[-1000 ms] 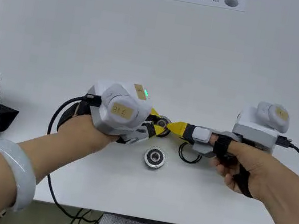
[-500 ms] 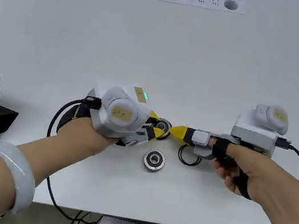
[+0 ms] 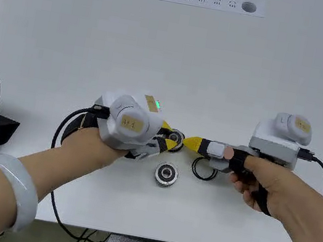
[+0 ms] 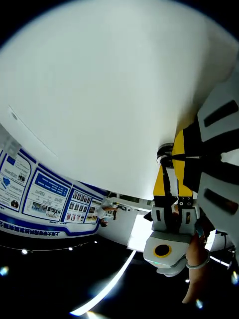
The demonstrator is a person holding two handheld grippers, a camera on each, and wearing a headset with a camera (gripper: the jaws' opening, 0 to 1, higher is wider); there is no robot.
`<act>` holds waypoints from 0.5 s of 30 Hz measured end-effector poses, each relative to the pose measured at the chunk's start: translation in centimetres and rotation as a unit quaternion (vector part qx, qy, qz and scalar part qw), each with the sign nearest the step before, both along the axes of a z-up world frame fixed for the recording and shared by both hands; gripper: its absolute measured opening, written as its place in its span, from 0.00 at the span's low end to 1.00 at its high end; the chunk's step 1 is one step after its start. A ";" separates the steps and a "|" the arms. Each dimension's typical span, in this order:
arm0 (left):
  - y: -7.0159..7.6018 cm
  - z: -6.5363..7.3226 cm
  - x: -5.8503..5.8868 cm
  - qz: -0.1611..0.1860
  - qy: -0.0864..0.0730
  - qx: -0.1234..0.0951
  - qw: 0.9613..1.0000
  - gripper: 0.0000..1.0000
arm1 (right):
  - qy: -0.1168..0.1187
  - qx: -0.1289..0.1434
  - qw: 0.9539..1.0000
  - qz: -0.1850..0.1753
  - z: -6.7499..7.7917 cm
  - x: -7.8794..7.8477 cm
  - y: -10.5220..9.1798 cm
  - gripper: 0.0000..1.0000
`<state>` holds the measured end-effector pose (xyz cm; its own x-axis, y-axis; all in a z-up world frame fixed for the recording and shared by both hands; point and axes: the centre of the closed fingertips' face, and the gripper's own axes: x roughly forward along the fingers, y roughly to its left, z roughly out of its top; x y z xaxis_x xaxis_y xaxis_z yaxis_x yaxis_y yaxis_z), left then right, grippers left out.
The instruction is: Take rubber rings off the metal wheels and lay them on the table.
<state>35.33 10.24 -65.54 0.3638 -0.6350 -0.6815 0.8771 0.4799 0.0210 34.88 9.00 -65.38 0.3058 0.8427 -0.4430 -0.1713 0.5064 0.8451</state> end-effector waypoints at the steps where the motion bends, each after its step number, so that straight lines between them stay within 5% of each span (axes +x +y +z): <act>1: 0.0 0.0 0.0 0.000 0.000 0.000 1.000 0.13 | 0.001 0.000 1.000 0.000 0.0 0.0 0.0 0.02; 15: 0.1 0.0 -0.1 0.000 0.001 0.000 1.000 0.13 | -0.001 0.001 1.000 0.001 0.2 -0.1 0.3 0.02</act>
<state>35.27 10.30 -65.53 0.3632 -0.6348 -0.6820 0.8769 0.4803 0.0199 34.76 9.27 -65.13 0.3049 0.8447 -0.4399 -0.1751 0.5037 0.8460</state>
